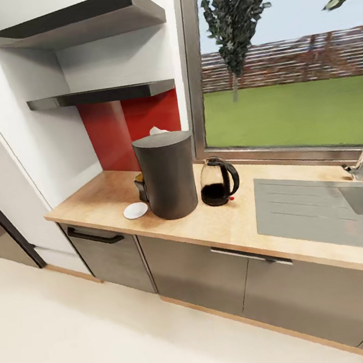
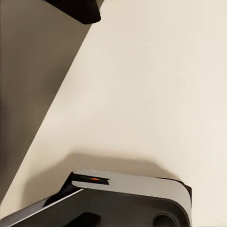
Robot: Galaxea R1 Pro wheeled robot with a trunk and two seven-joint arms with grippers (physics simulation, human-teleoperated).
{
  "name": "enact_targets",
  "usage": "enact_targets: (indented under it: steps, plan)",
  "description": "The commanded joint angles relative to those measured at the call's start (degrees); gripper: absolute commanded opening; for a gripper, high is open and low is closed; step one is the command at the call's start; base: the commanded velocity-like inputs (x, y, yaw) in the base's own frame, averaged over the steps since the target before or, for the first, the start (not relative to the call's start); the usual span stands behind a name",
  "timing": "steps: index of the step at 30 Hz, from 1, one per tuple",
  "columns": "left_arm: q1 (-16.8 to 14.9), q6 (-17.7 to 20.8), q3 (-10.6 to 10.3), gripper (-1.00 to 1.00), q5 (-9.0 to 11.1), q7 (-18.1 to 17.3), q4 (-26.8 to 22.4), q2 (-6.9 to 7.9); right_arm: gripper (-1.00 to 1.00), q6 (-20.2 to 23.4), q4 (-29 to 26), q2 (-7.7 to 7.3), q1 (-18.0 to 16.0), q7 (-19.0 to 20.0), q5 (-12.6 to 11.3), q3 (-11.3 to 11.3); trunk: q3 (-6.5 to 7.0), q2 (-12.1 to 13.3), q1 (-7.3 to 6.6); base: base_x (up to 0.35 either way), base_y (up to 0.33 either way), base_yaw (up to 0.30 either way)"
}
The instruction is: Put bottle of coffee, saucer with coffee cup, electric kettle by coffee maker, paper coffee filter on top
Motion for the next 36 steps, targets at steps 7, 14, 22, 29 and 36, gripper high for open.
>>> enact_targets:
  steps: [7, 14, 22, 29, 36]
  plan:
    - [0.0, -0.3, -0.3, 1.00, 0.5, -0.3, -0.5, -3.41, 1.00, 0.0, -0.1, -0.35, -0.1, 0.6, -0.4, 0.5, -0.10, -0.1, 0.03, 0.000, 0.000, -0.299]
    - [0.0, -0.6, -0.3, 1.00, 0.8, -0.3, -0.6, -7.15, 1.00, 0.1, -0.1, -0.52, -0.1, 0.8, -0.4, 0.5, -0.10, -0.1, 0.03, 0.000, 0.000, -0.300]
    - [0.0, -0.6, -0.2, 1.00, 0.9, -0.2, -0.7, -8.93, 1.00, 0.1, -0.1, -0.59, -0.1, 0.7, -0.4, 0.6, -0.10, -0.1, 0.03, 0.000, 0.000, -0.300]
    - [0.0, -0.6, -0.3, 1.00, 0.8, -0.2, -0.7, -8.97, 1.00, 0.1, -0.1, -0.60, -0.1, 0.7, -0.4, 0.5, -0.10, -0.1, 0.03, 0.000, 0.000, -0.300]
    - [0.0, -0.7, -0.2, 1.00, 0.9, -0.2, -0.7, -9.03, 1.00, 0.1, -0.1, -0.53, 0.0, 0.7, -0.4, 0.6, -0.10, -0.1, 0.03, 0.000, 0.000, -0.300]
